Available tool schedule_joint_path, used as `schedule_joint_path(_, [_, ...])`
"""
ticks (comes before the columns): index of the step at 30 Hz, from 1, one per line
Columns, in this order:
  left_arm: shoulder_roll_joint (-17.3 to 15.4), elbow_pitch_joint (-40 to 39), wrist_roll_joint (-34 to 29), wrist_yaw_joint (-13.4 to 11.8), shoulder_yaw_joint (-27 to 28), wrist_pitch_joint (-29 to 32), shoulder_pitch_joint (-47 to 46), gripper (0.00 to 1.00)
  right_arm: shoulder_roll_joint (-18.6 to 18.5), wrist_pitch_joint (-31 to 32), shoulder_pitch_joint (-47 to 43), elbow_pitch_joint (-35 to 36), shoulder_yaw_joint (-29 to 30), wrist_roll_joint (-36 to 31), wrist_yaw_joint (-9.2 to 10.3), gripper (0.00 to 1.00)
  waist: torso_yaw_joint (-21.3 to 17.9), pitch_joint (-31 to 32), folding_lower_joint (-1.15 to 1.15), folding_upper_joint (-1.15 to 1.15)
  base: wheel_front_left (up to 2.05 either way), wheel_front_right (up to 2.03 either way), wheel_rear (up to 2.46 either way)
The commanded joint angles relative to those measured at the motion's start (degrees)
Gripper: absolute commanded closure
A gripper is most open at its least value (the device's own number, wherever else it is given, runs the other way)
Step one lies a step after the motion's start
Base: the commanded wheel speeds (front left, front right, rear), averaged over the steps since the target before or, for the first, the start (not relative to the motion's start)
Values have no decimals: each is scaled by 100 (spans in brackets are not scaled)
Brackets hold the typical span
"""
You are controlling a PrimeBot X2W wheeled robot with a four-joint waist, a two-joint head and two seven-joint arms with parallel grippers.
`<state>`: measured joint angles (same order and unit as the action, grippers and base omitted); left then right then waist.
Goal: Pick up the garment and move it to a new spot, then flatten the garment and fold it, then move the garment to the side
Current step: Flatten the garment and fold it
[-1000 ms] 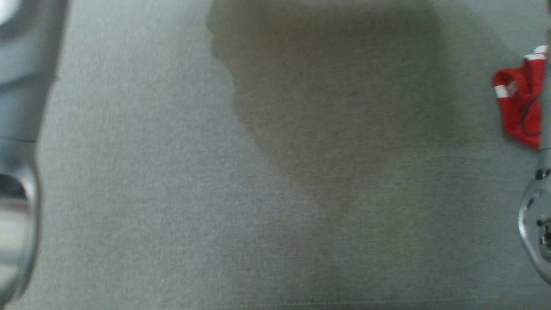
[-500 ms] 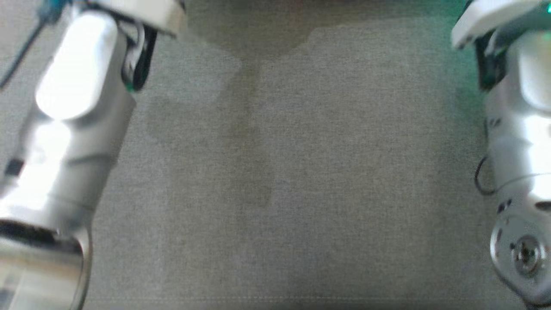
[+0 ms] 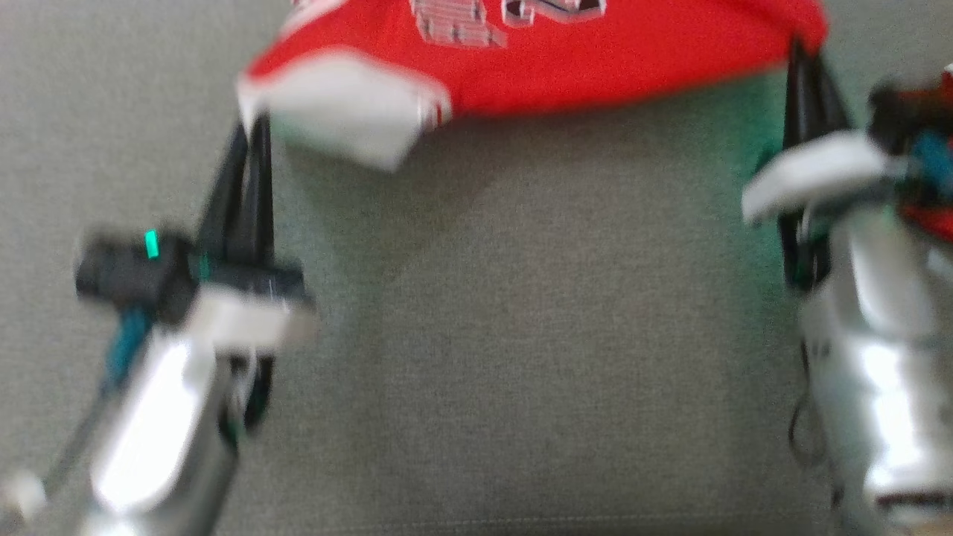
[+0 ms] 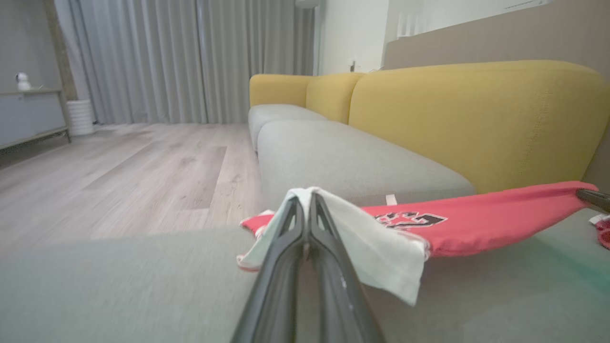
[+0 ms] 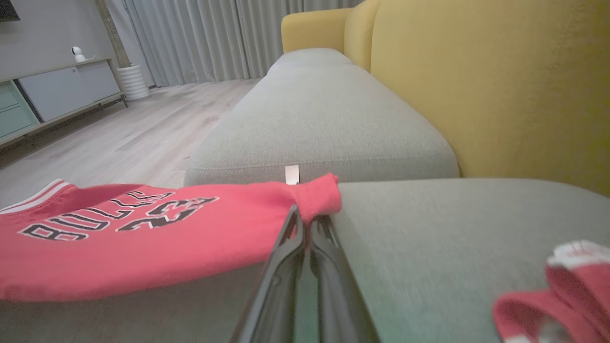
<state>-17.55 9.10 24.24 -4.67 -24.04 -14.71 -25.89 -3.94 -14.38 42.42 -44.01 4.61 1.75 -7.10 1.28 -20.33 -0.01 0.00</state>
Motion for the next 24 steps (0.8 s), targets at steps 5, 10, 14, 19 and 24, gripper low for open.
schedule_joint_path(5, [-144,-969,9,-283,277,-29,1292,100,105,-61,-1314,775,-187,433,-39,100,93,872,1,0,0,0,0])
schedule_joint_path(10, [-208,-1463,-88,-465,25,33,2302,100,105,-62,-2565,1367,-209,781,-39,100,268,1493,1,0,0,0,0])
schedule_joint_path(14, [-279,-1749,-112,-587,-90,142,2796,100,105,-27,-3287,1737,-262,1034,-39,100,349,1804,1,0,0,0,0])
schedule_joint_path(19, [-497,-2211,-146,-847,-183,451,3574,100,106,185,-4326,2504,-293,1150,-39,100,377,2099,1,0,0,0,0])
schedule_joint_path(24, [-673,-2589,-87,-999,-227,691,4148,100,106,513,-5087,3179,-260,1268,-39,100,365,2126,1,0,0,0,0])
